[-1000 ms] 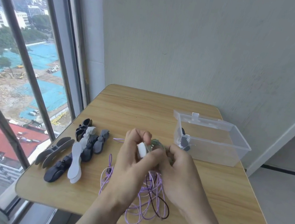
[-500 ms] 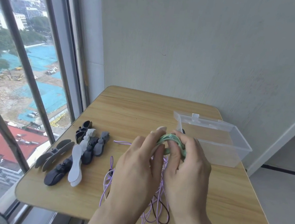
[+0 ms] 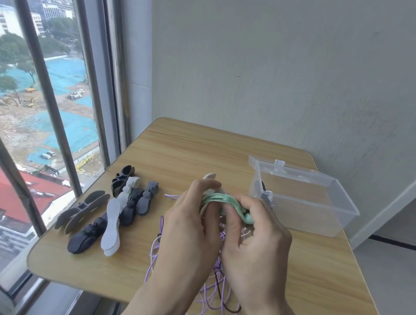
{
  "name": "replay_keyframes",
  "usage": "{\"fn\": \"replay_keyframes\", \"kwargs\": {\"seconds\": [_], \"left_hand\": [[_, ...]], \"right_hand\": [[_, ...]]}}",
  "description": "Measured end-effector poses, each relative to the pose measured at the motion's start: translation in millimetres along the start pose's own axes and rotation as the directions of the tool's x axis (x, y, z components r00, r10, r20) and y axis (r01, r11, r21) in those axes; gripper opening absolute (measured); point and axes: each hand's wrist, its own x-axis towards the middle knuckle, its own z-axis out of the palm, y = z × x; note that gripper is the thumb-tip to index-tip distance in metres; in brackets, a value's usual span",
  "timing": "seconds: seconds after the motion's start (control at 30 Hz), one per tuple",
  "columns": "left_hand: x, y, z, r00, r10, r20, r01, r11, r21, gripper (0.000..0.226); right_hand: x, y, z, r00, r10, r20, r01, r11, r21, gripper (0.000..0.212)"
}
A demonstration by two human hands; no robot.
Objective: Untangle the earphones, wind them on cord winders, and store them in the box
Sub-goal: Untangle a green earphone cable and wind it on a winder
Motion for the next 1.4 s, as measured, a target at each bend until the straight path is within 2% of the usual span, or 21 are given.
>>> {"fn": "replay_keyframes", "kwargs": {"seconds": [0.1, 0.2, 0.4, 0.5, 0.77, 0.93, 1.0, 1.1, 1.27, 1.4], "left_hand": [[-1, 0, -2, 0.999, -0.032, 0.000, 0.032, 0.999, -0.015, 0.028], [1, -2, -4, 0.995, -0.078, 0.062, 0.082, 0.995, -0.062, 0.026], [9, 2, -16, 0.947, -0.139, 0.291, 0.186, 0.972, -0.143, 0.016], [14, 1, -19, 0.923, -0.151, 0.353, 0.214, 0.966, -0.144, 0.011], [10, -7, -17, 0.934, -0.178, 0.309, 0.252, 0.942, -0.221, 0.010], [9, -15, -13, 0.918, -0.249, 0.310, 0.340, 0.894, -0.290, 0.011], [8, -17, -11, 0.913, -0.274, 0.303, 0.368, 0.874, -0.317, 0.019], [7, -16, -7, 0.905, -0.301, 0.301, 0.403, 0.833, -0.380, 0.014], [7, -11, -5, 0.918, -0.276, 0.284, 0.381, 0.811, -0.444, 0.015], [5, -9, -6, 0.910, -0.264, 0.319, 0.390, 0.809, -0.441, 0.015]], "right_hand": [[-2, 3, 1, 0.994, 0.105, 0.016, -0.107, 0.985, 0.133, 0.009], [-4, 8, 3, 0.973, 0.222, 0.071, -0.233, 0.936, 0.264, 0.011], [-1, 16, -3, 0.959, 0.251, 0.132, -0.280, 0.910, 0.306, 0.013], [0, 18, -5, 0.957, 0.244, 0.156, -0.282, 0.910, 0.303, 0.015], [5, 19, -3, 0.927, 0.262, 0.269, -0.330, 0.909, 0.253, 0.019], [7, 17, -3, 0.901, 0.293, 0.321, -0.358, 0.919, 0.167, 0.016], [8, 14, -4, 0.898, 0.289, 0.332, -0.344, 0.932, 0.117, 0.019], [9, 11, -5, 0.894, 0.292, 0.340, -0.338, 0.937, 0.084, 0.016], [12, 9, -8, 0.899, 0.280, 0.336, -0.317, 0.947, 0.057, 0.014], [15, 8, -12, 0.881, 0.322, 0.347, -0.360, 0.932, 0.049, 0.014]]}}
